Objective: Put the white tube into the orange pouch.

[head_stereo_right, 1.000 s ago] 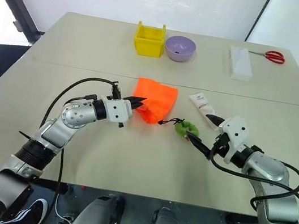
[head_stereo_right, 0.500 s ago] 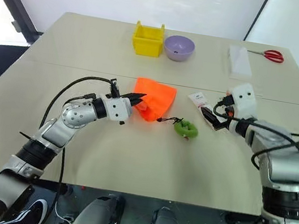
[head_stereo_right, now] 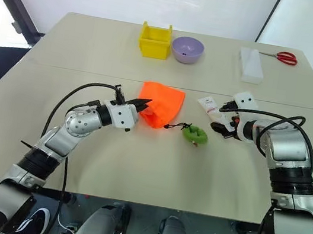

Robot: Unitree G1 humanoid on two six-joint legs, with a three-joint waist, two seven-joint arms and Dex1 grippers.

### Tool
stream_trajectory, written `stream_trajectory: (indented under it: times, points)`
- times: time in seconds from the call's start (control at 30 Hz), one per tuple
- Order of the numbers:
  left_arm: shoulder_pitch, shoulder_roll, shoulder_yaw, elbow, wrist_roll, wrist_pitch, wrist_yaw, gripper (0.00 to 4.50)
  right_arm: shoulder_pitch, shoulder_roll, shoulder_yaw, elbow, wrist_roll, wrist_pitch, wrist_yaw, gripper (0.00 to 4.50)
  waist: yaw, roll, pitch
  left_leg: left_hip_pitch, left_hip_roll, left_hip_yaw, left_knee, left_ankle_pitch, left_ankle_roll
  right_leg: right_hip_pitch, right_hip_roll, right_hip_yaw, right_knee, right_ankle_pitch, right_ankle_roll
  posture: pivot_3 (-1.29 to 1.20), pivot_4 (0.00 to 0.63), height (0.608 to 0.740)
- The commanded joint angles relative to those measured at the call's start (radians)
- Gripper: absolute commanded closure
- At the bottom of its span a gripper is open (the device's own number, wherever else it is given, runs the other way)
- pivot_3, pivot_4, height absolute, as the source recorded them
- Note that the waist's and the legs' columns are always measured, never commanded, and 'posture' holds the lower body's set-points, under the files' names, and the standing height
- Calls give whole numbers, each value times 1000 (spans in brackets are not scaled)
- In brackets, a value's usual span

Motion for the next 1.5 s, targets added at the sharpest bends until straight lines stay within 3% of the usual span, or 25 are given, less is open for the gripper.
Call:
stream_trajectory:
  times: [0.03, 0.2, 0.3, 0.4, 0.43, 0.67, 0.93, 1.1, 1.33, 1.5]
  points:
    - [-3, -3, 6, -43, 3, 1, 13, 4482, -14, -15, -5, 13, -25, -32, 15, 0, 0, 0, 0, 0, 0, 0, 0, 0, 0, 0, 0, 0, 0, 0, 0, 0, 150, 740]
    - [3, -3, 4, -53, 5, 4, 14, 4482, -3, 6, -19, 42, -38, -43, 6, 0, 0, 0, 0, 0, 0, 0, 0, 0, 0, 0, 0, 0, 0, 0, 0, 0, 150, 740]
    - [1, -3, 2, -56, 6, 3, 12, 4500, 10, 10, -8, 57, -52, -61, 5, 829, -1, 0, 0, 0, 0, 0, 0, 0, 0, 0, 0, 0, 0, 0, 0, 0, 150, 740]
    - [2, -2, 4, -59, 5, 4, 11, 4500, 25, 9, -5, 48, -64, -72, -1, 2393, 0, 0, 0, 0, 0, 0, 0, 0, 0, 0, 1, 0, 0, 0, 0, 0, 150, 740]
    - [4, -2, 4, -61, 4, 4, 10, 4500, 29, 5, -3, 43, -70, -79, -2, 2710, 0, 0, 0, 0, 0, 0, 0, 0, 0, 1, 0, 0, 0, 0, 1, 0, 150, 740]
    - [11, -17, -3, -57, -20, 32, -12, 4500, 47, -14, -71, -63, -22, -65, 42, 2691, 2, 0, 0, 0, 0, 0, 1, 0, 1, 0, 0, 0, 0, 1, 1, 0, 150, 740]
    - [16, -42, 7, -113, -91, 173, -106, 4500, 228, -104, -261, -446, 217, 15, 222, 2691, 1, 0, 0, -3, 0, 0, 0, 0, 1, -2, 0, 0, -1, 1, 1, 0, 150, 740]
    - [-4, -47, 10, -146, -119, 319, -156, 4500, 401, -128, -299, -735, 409, 148, 289, 2691, 2, 0, 0, -2, 1, -1, 1, 0, 1, 0, -1, 0, -1, 1, 1, 0, 150, 740]
    - [-19, -57, -2, -196, -118, 382, -165, 4500, 515, -14, -216, -919, 463, 195, 134, 2691, 1, -1, 0, -2, 1, -2, 1, 0, 1, 1, -1, 0, -2, 1, 1, 0, 150, 740]
    - [7, -47, -14, -240, -130, 381, -195, 4500, 473, 107, -88, -845, 331, 180, -81, 2691, 0, -1, 0, -2, 1, -2, 2, 0, 1, 0, -1, 1, -3, 0, 0, 0, 150, 740]
